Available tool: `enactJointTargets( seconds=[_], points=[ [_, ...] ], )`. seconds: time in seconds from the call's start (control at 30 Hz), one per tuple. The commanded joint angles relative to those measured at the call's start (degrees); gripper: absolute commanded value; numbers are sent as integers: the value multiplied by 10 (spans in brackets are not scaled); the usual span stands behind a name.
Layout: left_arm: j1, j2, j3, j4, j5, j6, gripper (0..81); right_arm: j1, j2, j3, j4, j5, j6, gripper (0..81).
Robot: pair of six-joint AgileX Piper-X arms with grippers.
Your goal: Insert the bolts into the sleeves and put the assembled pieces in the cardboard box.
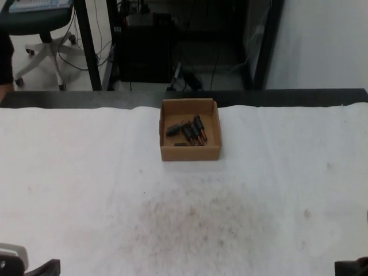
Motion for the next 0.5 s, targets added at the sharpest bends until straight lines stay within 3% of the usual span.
enactJointTargets(
  seconds=[0.0, 0.17, 0.47],
  points=[
    [-2, -6, -5, -11, 28, -5, 3, 1, 1, 0, -7, 2, 5, 8],
    [-2, -6, -5, -11, 78, -5, 3, 12, 1, 0, -7, 10, 5, 8],
    [-2, -6, -5, -11, 79, -5, 3, 36, -5, 0, -28, 12, 5, 8]
  ],
)
